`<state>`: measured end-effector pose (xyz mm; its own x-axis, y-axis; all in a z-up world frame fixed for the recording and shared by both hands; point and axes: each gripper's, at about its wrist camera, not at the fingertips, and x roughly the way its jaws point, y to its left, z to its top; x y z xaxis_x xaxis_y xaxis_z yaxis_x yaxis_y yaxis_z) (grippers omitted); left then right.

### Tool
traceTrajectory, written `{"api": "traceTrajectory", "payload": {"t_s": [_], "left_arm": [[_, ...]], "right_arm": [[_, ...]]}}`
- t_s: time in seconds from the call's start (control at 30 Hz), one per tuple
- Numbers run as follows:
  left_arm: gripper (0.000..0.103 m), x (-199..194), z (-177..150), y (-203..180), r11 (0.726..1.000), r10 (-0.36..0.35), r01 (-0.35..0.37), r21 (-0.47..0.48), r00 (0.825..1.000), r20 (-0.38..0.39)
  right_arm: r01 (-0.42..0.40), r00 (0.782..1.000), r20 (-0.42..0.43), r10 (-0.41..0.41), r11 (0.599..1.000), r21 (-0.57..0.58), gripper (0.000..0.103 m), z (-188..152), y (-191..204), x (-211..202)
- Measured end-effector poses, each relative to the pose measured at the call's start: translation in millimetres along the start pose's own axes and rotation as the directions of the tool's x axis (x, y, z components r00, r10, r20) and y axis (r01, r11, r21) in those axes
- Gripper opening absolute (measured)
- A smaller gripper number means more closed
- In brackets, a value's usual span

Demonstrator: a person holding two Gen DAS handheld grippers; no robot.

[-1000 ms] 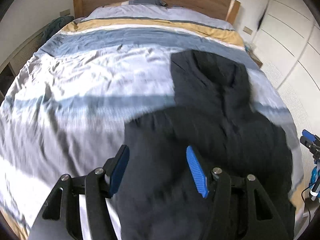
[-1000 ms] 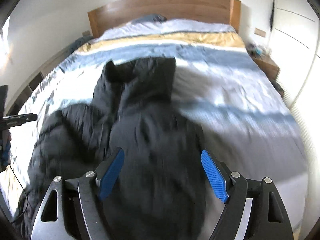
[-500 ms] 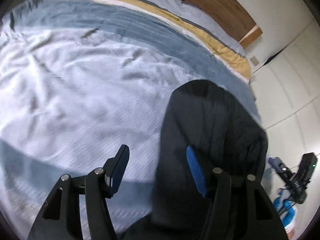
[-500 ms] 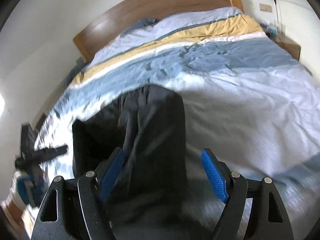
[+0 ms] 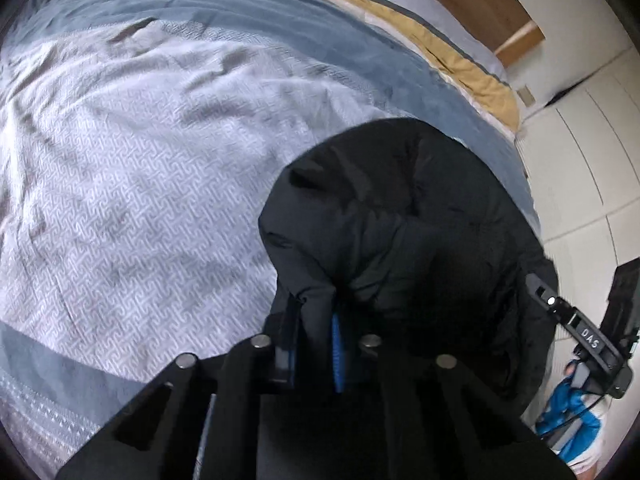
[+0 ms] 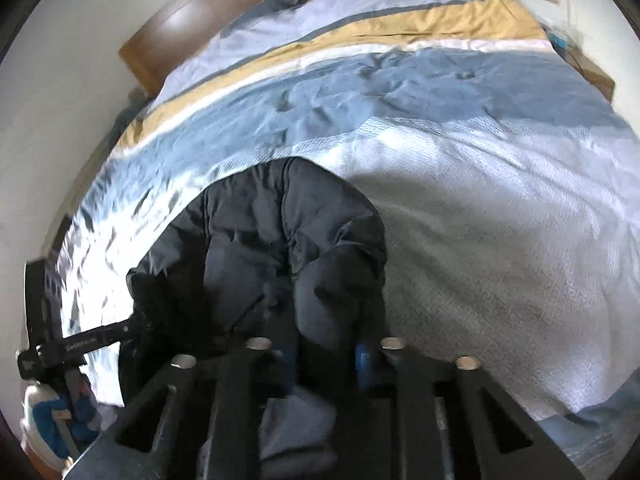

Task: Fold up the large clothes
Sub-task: 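Lay the held hem over the collar and open both grippers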

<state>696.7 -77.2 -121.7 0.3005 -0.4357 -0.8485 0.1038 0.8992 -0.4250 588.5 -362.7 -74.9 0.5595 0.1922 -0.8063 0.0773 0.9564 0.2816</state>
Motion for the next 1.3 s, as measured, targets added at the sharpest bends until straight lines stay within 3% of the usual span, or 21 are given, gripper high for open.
{"api": "traceTrajectory", "payload": {"t_s": [0.2,0.33,0.57,0.83,0.93,1.1,1.3], "left_arm": [[0.006,-47,-15,-14,0.997,0.012,-0.016,0.077,0.999,0.048],[0.005,-95,-37,-7,0.996,-0.019,0.012,0.085,0.996,0.083],[0.004,-171,-109,14,0.992,-0.086,0.074,0.101,0.988,0.127],[0.000,-205,-197,53,0.993,-0.093,0.084,0.079,0.989,0.113],[0.000,-206,-229,68,0.996,-0.070,0.064,0.065,0.993,0.099],[0.000,-201,-278,98,1.000,-0.015,0.014,0.022,0.999,0.038],[0.000,-226,-291,106,1.000,0.018,-0.019,0.011,0.999,0.049]], "right_arm": [[-0.028,0.999,0.030,0.030,0.997,-0.075,0.010,-11,12,-51],[-0.095,0.991,0.080,0.105,0.989,-0.116,0.010,-36,21,-103],[-0.234,0.950,0.175,0.260,0.960,-0.156,0.011,-104,28,-179],[-0.324,0.917,0.216,0.335,0.942,-0.087,0.011,-187,13,-216],[-0.322,0.924,0.201,0.327,0.945,-0.056,0.011,-220,5,-217],[-0.250,0.962,0.112,0.250,0.968,-0.008,0.013,-266,-11,-195],[-0.156,0.986,0.059,0.156,0.988,0.007,0.028,-285,-21,-199]]}}
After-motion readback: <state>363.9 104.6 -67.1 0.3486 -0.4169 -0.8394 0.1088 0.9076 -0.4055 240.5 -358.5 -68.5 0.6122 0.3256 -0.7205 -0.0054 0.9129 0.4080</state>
